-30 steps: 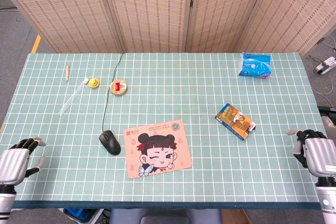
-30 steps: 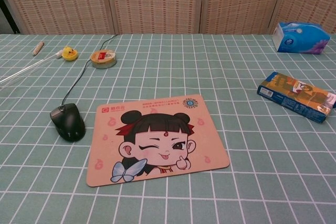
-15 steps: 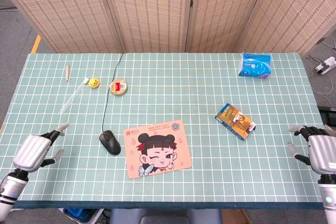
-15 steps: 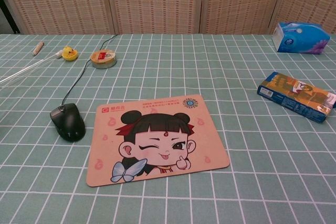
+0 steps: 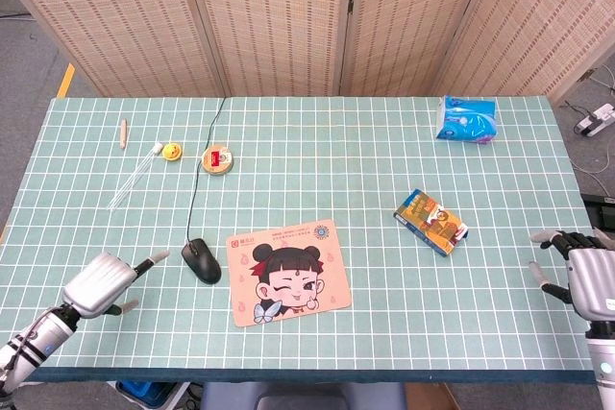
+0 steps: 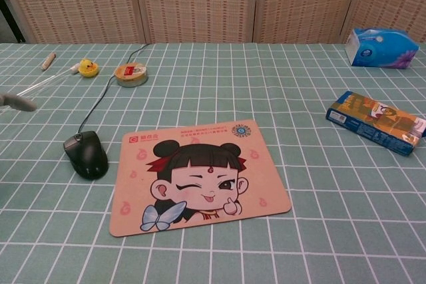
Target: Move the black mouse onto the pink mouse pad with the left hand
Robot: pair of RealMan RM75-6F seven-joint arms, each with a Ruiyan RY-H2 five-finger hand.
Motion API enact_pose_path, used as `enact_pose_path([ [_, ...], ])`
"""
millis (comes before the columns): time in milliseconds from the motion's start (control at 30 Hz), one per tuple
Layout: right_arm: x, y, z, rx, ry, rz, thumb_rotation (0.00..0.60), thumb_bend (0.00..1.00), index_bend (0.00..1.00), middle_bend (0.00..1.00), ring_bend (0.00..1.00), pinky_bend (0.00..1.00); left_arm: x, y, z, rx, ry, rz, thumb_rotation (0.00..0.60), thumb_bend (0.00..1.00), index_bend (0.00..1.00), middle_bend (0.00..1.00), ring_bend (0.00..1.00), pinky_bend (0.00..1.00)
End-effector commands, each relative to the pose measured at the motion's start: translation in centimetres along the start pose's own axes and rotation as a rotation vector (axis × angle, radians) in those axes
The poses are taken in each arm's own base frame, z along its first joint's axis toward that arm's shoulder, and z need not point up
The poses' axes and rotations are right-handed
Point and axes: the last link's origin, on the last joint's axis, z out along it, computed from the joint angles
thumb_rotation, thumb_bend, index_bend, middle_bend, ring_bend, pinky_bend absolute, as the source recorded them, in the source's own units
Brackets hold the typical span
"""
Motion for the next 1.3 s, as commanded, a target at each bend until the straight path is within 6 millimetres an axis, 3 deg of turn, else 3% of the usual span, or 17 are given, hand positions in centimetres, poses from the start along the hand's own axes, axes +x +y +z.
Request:
enact_pose_path([
  [33, 0.1, 0.0, -0.1, 0.000, 0.005, 0.004, 0.600, 0.28, 0.39, 0.47, 0.40, 0.41, -0.5, 0.9, 1.5, -0.033, -0.059, 0.053, 0.600, 0.25, 0.10, 1.00, 1.00, 1.00],
  [300, 0.3, 0.2, -0.1, -0.004, 0.004, 0.011, 0.600, 0.28, 0.39, 0.47, 0.40, 0.41, -1.0, 2.1, 4.5, -0.054, -0.092, 0.125, 0.600, 0.25, 0.14, 1.00, 1.00, 1.00],
  [700, 0.4, 0.6, 0.0, -0.010, -0.004, 0.025, 0.600, 0.28, 0.39, 0.47, 0.40, 0.41, 0.2, 3.2, 8.3, -0.061, -0.086, 0.176, 0.600, 0.25, 0.26, 1.00, 1.00, 1.00],
  [867, 0.4, 0.6, 0.1, -0.009, -0.011, 0.030, 0.600, 0.28, 0.39, 0.47, 0.40, 0.41, 0.7, 3.7, 9.3, -0.055, -0.097, 0.191, 0.600, 0.25, 0.29, 1.00, 1.00, 1.00],
  [1300, 0.4, 0.6, 0.0, -0.008, -0.017, 0.038, 0.600, 0.28, 0.39, 0.47, 0.40, 0.41, 1.9, 5.9, 11.0, -0.071, -0.068, 0.163, 0.600, 0.25, 0.27, 1.00, 1.00, 1.00],
])
